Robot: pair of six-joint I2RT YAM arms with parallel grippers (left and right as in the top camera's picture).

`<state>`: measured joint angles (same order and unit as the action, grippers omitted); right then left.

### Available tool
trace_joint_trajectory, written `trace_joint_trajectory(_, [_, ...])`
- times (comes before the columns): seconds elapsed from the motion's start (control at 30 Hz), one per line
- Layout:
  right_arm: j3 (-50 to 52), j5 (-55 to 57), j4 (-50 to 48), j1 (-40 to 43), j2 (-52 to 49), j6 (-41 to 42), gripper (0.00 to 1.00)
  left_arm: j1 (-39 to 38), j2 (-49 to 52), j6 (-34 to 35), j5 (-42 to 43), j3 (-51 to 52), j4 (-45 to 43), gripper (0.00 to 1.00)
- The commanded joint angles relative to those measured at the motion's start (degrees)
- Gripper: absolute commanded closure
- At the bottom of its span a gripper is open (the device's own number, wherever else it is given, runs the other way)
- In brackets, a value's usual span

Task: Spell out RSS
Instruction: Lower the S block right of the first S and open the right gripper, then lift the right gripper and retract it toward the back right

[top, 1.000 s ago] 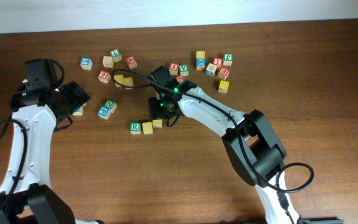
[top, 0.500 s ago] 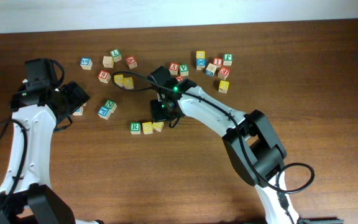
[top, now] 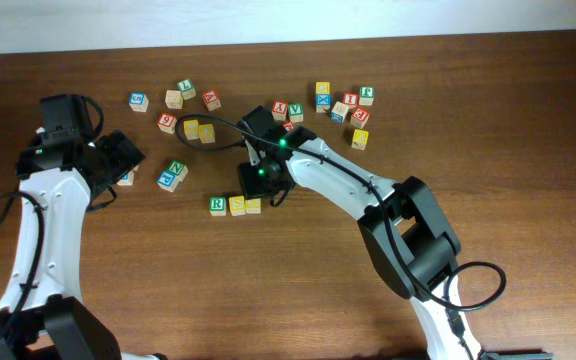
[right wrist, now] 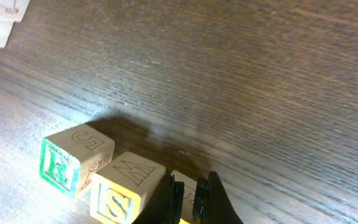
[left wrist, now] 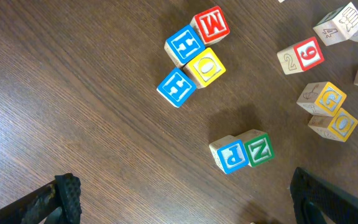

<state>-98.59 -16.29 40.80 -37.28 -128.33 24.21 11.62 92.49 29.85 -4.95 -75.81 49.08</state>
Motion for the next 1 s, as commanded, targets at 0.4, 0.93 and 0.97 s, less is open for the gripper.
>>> trace_joint_trajectory(0.4, [-10.78,12.74,13.27,-0.15,2.43,-1.03,0.96,0.28,-1.11,0.52,-0.28,-0.96,0.07,0.01])
trace_joint_trajectory(0.93, [-38.27,25.66,56.54,3.41,13.38,6.60,0.96,0.28,-1.11,0.52,-0.28,-0.96,0.09,0.01])
trace_joint_trajectory(0.97, [-37.66,26.16,56.54,3.39,15.54,6.10,0.96,0.28,-1.11,0.52,-0.28,-0.96,0.07,0.01])
